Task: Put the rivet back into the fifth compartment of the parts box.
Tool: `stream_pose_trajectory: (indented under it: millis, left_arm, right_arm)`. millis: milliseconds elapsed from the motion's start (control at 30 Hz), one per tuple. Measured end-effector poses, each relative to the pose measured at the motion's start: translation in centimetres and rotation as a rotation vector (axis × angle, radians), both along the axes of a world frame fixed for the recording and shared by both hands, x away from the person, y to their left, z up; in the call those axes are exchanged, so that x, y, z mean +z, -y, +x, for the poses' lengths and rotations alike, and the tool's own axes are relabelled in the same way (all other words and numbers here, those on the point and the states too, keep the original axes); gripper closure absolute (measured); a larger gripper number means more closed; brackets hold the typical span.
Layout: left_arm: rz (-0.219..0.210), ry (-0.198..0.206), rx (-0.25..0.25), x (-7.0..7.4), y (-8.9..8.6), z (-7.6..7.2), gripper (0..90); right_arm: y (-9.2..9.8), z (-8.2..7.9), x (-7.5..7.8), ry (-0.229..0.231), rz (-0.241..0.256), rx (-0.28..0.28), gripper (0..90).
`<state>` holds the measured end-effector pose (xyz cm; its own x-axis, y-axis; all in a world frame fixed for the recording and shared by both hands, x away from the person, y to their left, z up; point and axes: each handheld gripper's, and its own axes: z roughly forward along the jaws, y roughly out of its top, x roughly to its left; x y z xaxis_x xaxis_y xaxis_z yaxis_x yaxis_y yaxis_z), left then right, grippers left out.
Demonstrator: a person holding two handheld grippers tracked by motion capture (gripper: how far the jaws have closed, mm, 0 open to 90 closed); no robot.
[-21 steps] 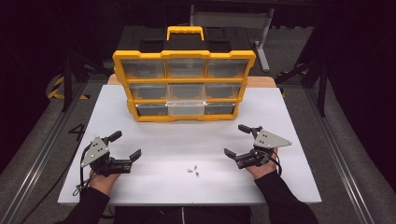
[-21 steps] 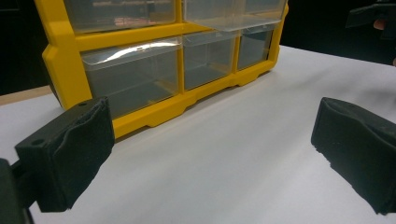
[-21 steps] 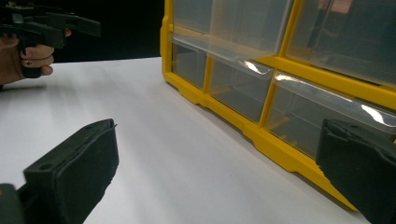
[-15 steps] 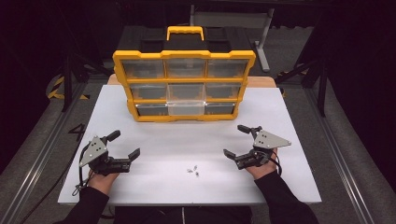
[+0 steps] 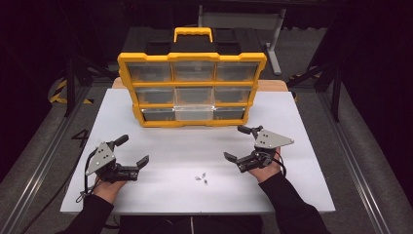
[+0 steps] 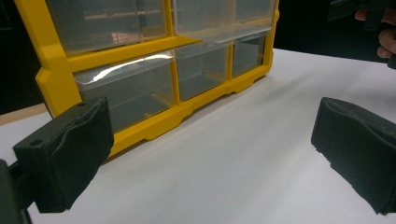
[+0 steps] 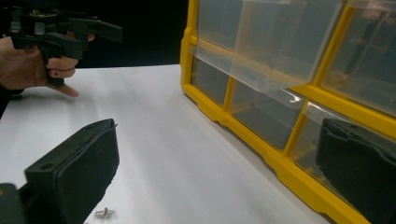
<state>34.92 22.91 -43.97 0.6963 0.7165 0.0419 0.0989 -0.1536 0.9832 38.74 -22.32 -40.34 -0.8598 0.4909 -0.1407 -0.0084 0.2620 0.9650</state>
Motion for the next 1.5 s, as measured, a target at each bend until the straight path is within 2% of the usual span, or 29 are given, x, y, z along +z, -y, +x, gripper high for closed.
stream_pose_trajectory:
  millis: [100, 267, 467, 567, 633, 667, 700, 1033, 1167, 1500]
  left_arm:
    - [-0.025, -0.02, -0.012, 0.1, -0.3, 0.1, 0.6]
    - [-0.031, -0.019, -0.013, 0.1, -0.6, 0.1, 1.4]
    - [-0.019, -0.009, -0.009, 0.1, -0.7, 0.1, 1.6]
    - [-0.014, -0.001, -0.002, 0.2, -0.8, 0.0, 1.9]
    - [-0.013, 0.0, 0.004, 0.1, -0.8, 0.0, 1.9]
    - [-0.013, 0.0, 0.004, 0.1, -0.8, 0.0, 1.9]
    - [-0.012, -0.001, 0.004, 0.1, -0.8, 0.0, 1.9]
    - [0.005, -0.007, -0.009, 0.1, -0.7, 0.0, 1.9]
    - [0.007, -0.006, -0.007, 0.1, -0.7, -0.1, 1.9]
    - [0.011, -0.01, -0.008, 0.0, -0.7, -0.1, 1.7]
  right_arm:
    - [-0.9, 0.3, 0.5, -0.005, -0.004, 0.019, 0.1]
    - [-1.8, 0.5, 1.1, -0.012, -0.009, 0.043, 0.2]
    - [-3.3, 0.8, 1.6, -0.029, -0.047, 0.084, 0.2]
    - [-3.9, 1.0, 2.1, -0.06, -0.077, 0.088, 0.5]
    - [-4.3, 1.0, 2.4, -0.083, -0.112, 0.107, 4.7]
    - [-4.3, 1.0, 2.4, -0.083, -0.112, 0.107, 4.7]
    - [-4.7, 1.0, 2.7, -0.108, -0.153, 0.122, 6.0]
    - [-7.1, 0.8, 5.2, -0.137, -0.362, 0.153, 10.2]
    - [-8.3, 0.9, 5.8, -0.148, -0.464, 0.163, 10.5]
    - [-10.4, 0.9, 6.8, -0.172, -0.654, 0.194, 10.9]
